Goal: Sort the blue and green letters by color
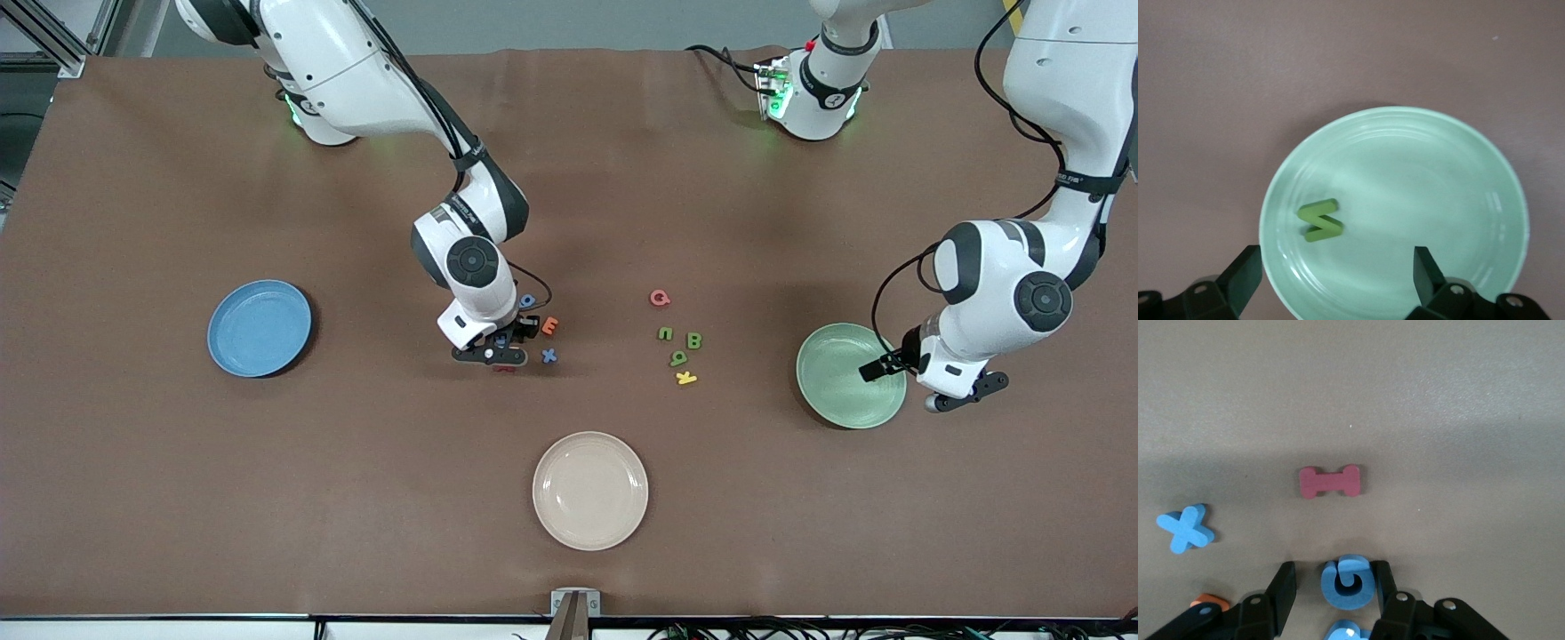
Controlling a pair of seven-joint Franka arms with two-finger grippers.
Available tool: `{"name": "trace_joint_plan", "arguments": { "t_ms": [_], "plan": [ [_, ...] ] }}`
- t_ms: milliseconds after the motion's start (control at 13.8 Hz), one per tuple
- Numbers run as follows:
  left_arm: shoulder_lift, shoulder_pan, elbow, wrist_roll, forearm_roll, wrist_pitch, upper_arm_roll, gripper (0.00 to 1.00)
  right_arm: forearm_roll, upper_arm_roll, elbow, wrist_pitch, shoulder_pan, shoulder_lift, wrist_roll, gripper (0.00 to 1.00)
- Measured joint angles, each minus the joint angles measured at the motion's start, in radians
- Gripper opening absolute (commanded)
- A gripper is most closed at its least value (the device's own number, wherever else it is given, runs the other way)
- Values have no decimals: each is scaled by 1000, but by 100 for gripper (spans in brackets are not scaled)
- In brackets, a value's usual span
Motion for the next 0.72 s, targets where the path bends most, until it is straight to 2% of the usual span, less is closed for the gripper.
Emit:
{"name": "trace_joint_plan", "arguments": {
  "t_ms": [145,217,434,579,723],
  "plan": [
    [-8,-26,4,-51,0,0,-6,100,-5,1,4,1,0,0,0,12],
    [-10,-42,4,-96,0,0,-18,100,-8,1,4,1,0,0,0,2],
    [-21,-110,5,-178,0,-22,-70,99,-9,-2,9,-21,-4,-1,0,0],
    [-28,-163,5,-192,0,-40,-99,97,-13,-8,18,-99,-32,-9,-11,0],
    [-28,-218,5,-191,0,-46,-116,82,-15,-14,25,-198,-96,-47,-106,0]
  ]
}}
